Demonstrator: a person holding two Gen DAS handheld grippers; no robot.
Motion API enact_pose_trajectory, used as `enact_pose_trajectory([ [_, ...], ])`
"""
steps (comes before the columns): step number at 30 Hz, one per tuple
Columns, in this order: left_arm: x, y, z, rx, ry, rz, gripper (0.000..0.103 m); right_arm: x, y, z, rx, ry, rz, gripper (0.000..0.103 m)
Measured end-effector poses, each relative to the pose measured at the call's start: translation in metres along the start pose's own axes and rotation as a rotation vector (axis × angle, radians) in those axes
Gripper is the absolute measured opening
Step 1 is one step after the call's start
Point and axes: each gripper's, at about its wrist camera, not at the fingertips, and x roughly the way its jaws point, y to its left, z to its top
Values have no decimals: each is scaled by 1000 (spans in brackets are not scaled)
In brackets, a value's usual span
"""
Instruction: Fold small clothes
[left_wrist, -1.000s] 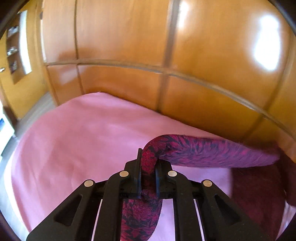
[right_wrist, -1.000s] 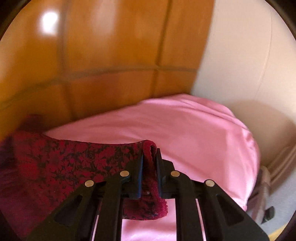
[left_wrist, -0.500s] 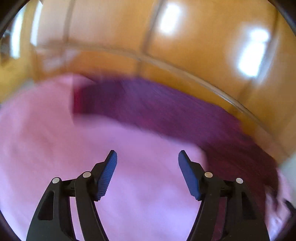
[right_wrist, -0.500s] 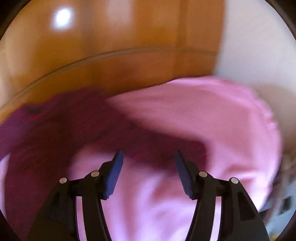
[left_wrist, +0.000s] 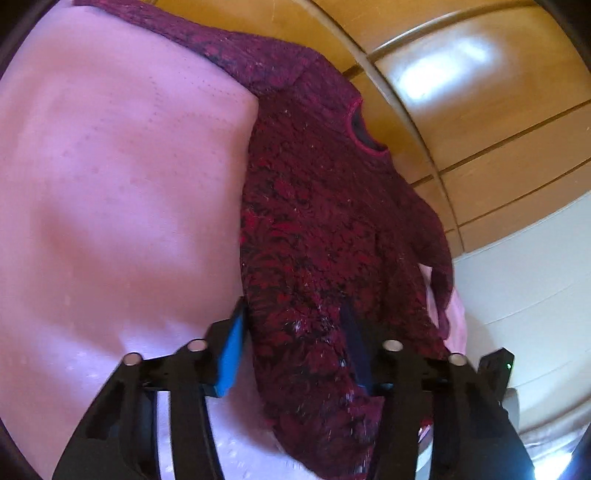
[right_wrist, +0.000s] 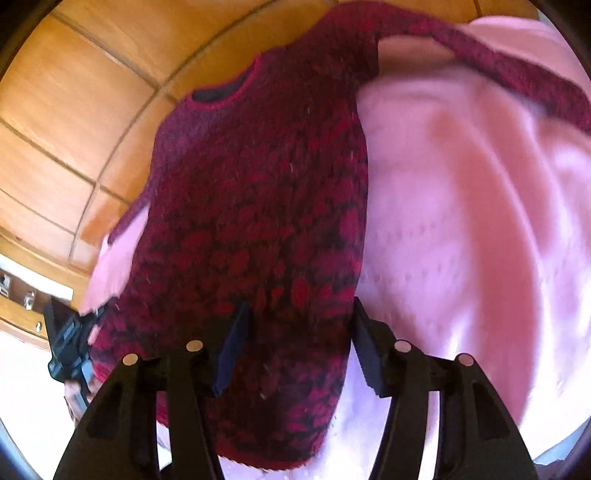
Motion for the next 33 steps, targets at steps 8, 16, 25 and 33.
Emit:
enact_pose_trajectory([
  [8,-35,-24,15,73,-99,30,13,-27,21,0,-117,-68,-20,18],
  [16,-117,-26,-7,155,-142,43,12,-89,65,-23,-388,-139,-6,13],
  [25,-109,18,-102,95,-21,221,14,-74,-2,-105,-371,65,-163,12],
  [33,-146,39,-55,13,-176,261,22,-100,17,-90,-376,-96,-231,54],
])
